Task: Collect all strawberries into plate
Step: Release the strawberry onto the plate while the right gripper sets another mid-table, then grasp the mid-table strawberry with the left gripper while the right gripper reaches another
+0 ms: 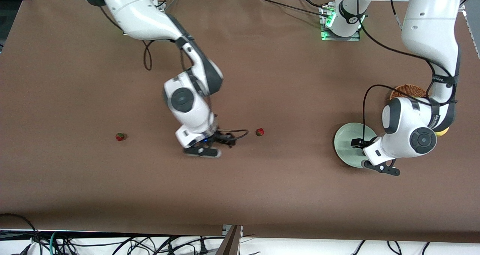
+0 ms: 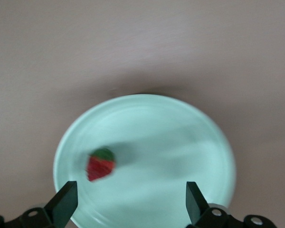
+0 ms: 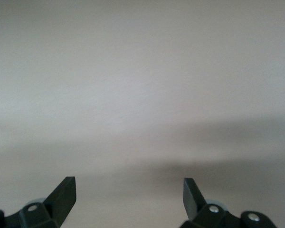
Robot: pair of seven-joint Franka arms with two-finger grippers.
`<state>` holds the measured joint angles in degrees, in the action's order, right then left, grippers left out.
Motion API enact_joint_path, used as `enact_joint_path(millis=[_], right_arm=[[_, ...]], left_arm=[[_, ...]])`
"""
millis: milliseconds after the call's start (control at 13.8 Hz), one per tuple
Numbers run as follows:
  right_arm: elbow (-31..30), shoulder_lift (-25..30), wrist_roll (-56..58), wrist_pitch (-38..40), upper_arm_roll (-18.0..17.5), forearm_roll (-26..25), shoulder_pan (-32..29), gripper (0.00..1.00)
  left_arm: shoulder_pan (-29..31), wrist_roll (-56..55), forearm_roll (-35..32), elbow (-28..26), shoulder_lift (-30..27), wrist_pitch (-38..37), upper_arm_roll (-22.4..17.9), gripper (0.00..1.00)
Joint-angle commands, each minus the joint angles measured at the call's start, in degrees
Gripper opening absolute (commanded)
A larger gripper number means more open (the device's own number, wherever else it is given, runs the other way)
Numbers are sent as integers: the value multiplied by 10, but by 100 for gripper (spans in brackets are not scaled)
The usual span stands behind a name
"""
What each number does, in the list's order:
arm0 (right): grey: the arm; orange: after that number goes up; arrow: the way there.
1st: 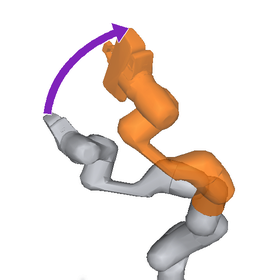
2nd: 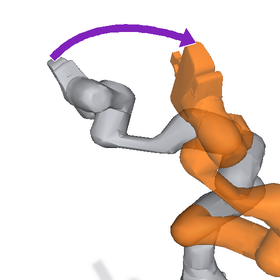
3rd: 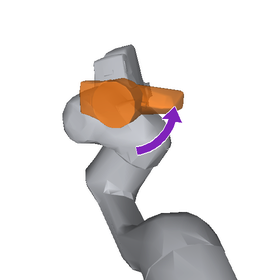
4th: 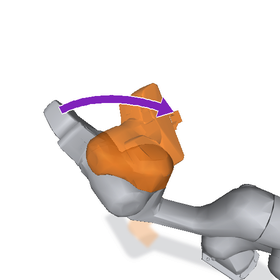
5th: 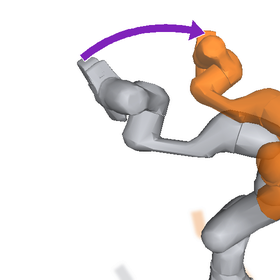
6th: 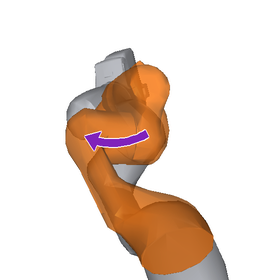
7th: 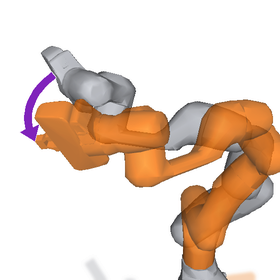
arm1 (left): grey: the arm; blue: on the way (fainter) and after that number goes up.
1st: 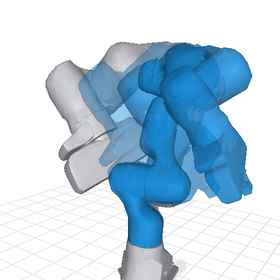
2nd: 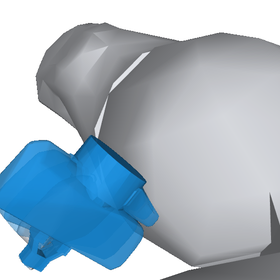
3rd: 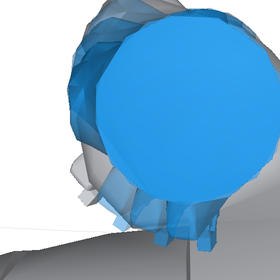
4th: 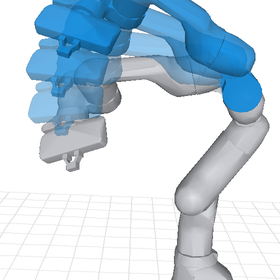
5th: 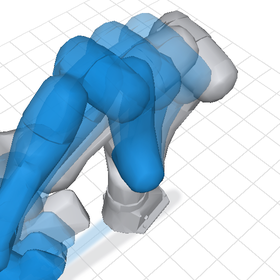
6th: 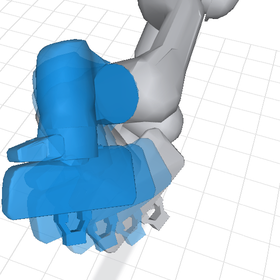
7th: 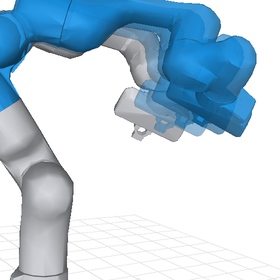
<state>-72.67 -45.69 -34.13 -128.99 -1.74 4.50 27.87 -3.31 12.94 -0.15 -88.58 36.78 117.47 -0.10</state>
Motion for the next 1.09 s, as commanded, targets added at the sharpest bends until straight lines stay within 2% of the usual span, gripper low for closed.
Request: enact_joint_path(millis=[0,73,218,290,436,508,653,799,1017], right_arm=[[-11,27,63,73,-9,2,-56,100],[-12,28,98,105,-3,0,-82,100],[-16,28,190,160,19,0,-120,100],[-19,28,243,170,28,1,-139,100],[-41,28,313,175,36,2,-178,100],[-48,27,338,175,36,1,-201,100],[-68,26,375,170,36,0,-234,100],[-83,24,379,168,46,-1,-240,100],[-116,25,380,149,52,-2,-241,100]], left_arm=[[-11,-64,1,-8,-27,-17,53,100],[-24,-121,0,-5,-22,-11,74,100],[-74,-214,1,23,-1,-9,77,100],[-101,-244,-1,53,16,-9,77,100],[-156,-307,-5,73,41,-2,77,100],[-180,-325,-6,76,52,27,76,100],[-211,-349,-6,75,78,98,73,100],[-231,-394,-6,72,108,149,72,100],[-257,-443,-12,69,123,173,64,100]])
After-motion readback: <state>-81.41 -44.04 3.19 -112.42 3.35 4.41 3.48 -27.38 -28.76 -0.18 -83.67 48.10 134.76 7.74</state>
